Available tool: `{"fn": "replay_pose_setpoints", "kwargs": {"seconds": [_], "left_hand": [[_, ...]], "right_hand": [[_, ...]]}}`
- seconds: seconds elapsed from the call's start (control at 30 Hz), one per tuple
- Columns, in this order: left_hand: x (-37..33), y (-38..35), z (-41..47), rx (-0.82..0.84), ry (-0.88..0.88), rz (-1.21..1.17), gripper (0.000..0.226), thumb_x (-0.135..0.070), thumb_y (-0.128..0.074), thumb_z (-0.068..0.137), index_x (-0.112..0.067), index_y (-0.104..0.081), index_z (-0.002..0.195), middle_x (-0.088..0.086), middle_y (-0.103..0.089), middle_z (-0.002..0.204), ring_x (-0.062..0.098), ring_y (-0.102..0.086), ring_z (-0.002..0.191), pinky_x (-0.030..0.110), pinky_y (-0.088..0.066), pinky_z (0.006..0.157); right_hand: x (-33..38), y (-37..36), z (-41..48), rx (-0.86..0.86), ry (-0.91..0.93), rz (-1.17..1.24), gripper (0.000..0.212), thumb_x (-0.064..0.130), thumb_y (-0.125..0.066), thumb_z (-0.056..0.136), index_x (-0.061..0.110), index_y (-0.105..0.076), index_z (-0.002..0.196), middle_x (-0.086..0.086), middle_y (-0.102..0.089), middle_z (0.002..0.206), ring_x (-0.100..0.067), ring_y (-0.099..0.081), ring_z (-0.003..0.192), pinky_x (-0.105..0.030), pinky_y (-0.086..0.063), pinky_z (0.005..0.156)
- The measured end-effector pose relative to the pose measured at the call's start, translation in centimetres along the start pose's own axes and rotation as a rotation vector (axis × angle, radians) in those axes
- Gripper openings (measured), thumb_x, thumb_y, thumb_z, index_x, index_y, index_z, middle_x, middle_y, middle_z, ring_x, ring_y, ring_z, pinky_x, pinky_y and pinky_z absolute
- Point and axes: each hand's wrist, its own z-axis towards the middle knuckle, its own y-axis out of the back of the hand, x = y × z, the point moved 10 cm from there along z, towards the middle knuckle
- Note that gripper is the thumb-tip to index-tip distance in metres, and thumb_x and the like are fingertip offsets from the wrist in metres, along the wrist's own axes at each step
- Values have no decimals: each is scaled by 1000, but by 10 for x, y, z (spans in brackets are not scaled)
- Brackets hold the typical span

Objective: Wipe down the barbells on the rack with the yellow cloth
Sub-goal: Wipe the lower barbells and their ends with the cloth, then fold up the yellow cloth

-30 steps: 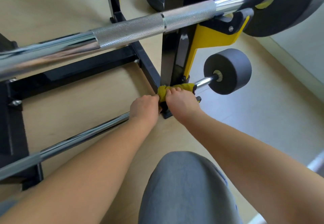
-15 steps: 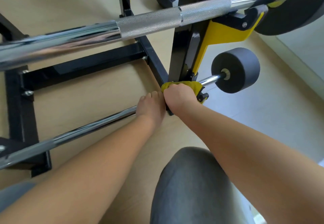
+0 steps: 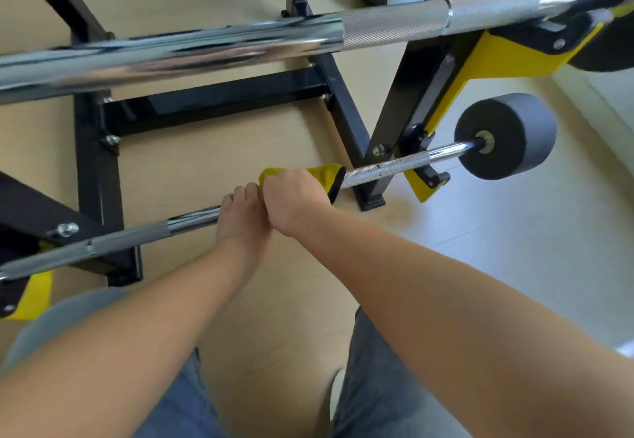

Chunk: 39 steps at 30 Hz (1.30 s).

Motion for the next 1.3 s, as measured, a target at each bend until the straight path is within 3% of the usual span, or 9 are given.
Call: {"fn": "replay_pose_setpoints", "kwargs": {"seconds": [0.2,0.3,0.47,0.67,0.8,0.87,1.0,1.1,1.3], "left_hand": [[-24,14,3,-31,18,-45,31,-24,-31,98,-13,-42,125,10,-53,121,31,-50,111,42,-36,100],[-54,18,7,-44,-77,-74,42,-32,-35,99,-12,-34,136,8,-52,126,30,-49,114,45,-33,104],[-51,26,3,-63,-178,-93,58,-20,-43,96,-14,-23,151,6,-52,132,30,-49,122,48,-27,113],[5,13,-4,-10,-132,-140,27,-22,-46,98,-20,-53,125,-1,-60,122,24,-53,120,47,-25,114],[40,8,-12,25,-48,-184,16,-26,-47,98,-18,-58,106,4,-64,108,29,-56,110,45,-33,104],[48,11,-16,56,-41,-213,9,-25,-49,96,-18,-55,98,7,-64,103,32,-57,105,45,-36,98],[52,37,-28,69,21,-499,14,-13,-54,93,-8,-61,105,19,-66,106,42,-60,100,40,-42,77],[48,75,-44,20,77,-760,29,-7,-51,91,-15,-65,115,13,-68,107,35,-60,98,32,-38,71],[30,111,-101,239,218,-1183,45,-7,-53,91,-30,-58,129,-13,-62,112,12,-59,107,29,-49,92]], "right_hand": [[-69,-27,-7,48,-56,100,32,6,-45,90,15,-54,120,-8,-62,123,-31,-57,117,-41,-45,97],[-117,-37,-15,157,-163,46,55,8,-51,92,16,-41,146,-10,-45,145,-34,-37,134,-48,-36,110],[-88,-38,-17,197,-223,50,64,20,-55,92,5,-32,149,-19,-36,149,-46,-23,140,-51,-23,115],[-21,-39,-3,175,-88,135,57,13,-54,94,-1,-35,146,-19,-40,148,-43,-26,141,-50,-35,110],[18,-19,5,56,77,214,10,11,-52,92,14,-50,101,-8,-59,97,-33,-57,100,-32,-31,73],[19,-14,5,22,86,358,6,14,-54,92,18,-50,92,3,-51,74,-31,-56,83,-30,-26,60],[-6,-4,-11,-19,-91,1036,20,5,-65,86,18,-72,100,12,-66,77,-8,-56,69,-13,-42,61],[-28,-2,-41,-12,-282,1529,29,-4,-66,83,23,-72,87,1,-71,75,-17,-65,70,-32,-53,67],[-47,16,-120,81,-534,1681,20,3,-60,74,12,-70,88,-10,-67,75,-29,-66,72,-40,-56,67]]}}
